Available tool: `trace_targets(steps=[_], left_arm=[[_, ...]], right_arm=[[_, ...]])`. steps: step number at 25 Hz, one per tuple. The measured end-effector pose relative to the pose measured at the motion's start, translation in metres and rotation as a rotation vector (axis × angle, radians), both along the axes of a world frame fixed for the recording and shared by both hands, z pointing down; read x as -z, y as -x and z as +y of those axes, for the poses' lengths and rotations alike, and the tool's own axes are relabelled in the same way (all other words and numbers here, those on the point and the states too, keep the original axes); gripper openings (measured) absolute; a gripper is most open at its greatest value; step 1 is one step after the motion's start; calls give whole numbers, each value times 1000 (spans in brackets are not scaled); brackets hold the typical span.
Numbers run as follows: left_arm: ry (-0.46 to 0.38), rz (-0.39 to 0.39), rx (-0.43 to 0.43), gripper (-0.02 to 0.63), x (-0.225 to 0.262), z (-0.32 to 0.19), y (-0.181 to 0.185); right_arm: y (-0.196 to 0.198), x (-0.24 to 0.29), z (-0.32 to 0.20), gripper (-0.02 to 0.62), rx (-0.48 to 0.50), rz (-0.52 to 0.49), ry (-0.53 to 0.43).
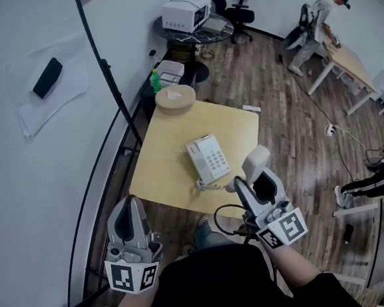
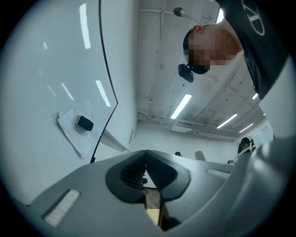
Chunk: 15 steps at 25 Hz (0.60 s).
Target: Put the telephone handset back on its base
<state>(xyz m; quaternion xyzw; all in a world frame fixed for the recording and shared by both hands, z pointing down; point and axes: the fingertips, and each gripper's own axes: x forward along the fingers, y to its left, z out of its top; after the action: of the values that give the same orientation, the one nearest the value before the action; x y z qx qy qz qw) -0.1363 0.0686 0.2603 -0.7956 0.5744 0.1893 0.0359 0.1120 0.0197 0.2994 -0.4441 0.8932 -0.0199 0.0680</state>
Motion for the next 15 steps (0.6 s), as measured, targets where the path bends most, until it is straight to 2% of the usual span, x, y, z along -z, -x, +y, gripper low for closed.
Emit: trace_targets(steps=[11,15], left_arm=[[40,-46,32,0,-8,-83,-17],[57,-57,29,0,-20,-106,-21]], right_arm=[[4,-43,-79,224,81,7,98],[5,-67,-104,224,87,49,142]])
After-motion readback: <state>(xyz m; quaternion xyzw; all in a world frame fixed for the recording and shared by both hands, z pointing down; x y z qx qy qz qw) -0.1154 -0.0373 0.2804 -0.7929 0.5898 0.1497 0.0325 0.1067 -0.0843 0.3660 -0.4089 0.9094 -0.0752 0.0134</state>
